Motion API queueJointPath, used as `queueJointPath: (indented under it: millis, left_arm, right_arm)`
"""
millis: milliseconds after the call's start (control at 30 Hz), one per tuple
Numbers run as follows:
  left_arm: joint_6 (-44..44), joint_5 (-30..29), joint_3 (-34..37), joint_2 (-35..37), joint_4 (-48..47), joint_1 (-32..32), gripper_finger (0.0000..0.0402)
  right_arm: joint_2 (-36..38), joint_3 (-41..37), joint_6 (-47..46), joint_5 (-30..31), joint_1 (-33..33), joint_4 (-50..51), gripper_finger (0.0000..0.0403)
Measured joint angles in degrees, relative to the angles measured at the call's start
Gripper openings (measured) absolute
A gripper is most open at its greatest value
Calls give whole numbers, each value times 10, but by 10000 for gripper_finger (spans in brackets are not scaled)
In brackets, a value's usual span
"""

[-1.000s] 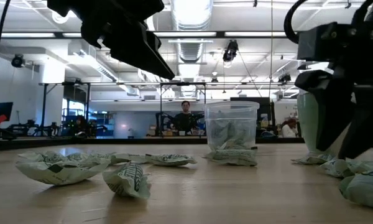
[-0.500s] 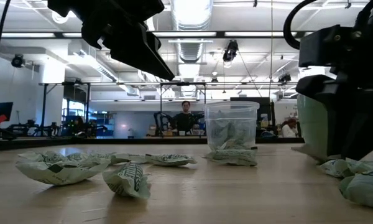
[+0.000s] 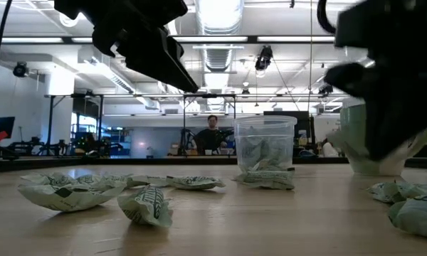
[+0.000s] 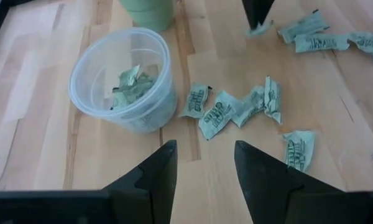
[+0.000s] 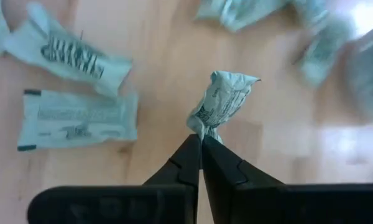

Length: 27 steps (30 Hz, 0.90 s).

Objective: Pick and place Stevia / Truvia into bins
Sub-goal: Put the green stevia packet into the transparent container

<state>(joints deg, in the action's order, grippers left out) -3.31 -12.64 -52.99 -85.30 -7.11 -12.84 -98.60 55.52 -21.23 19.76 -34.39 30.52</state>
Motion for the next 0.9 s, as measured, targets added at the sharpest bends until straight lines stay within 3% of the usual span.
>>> queueJointPath:
  millis: [133, 267, 367, 533, 700, 900]
  left_arm:
    - [0, 0, 0, 0, -17, 0, 144]
    - [0, 0, 0, 0, -27, 0, 144]
    - [0, 0, 0, 0, -27, 0, 144]
    - [0, 0, 1, 0, -29, 0, 144]
    - [0, 0, 6, 0, -30, 0, 144]
    - [0, 0, 16, 0, -29, 0, 144]
  right_arm:
    - [6, 32, 30, 99, -1, 45, 9]
    - [8, 53, 57, 276, 2, 68, 9]
    - [9, 55, 71, 355, 19, 68, 9]
    - [9, 52, 88, 348, 81, 66, 9]
    - [9, 48, 89, 293, 144, 63, 9]
    - [9, 48, 101, 254, 176, 61, 9]
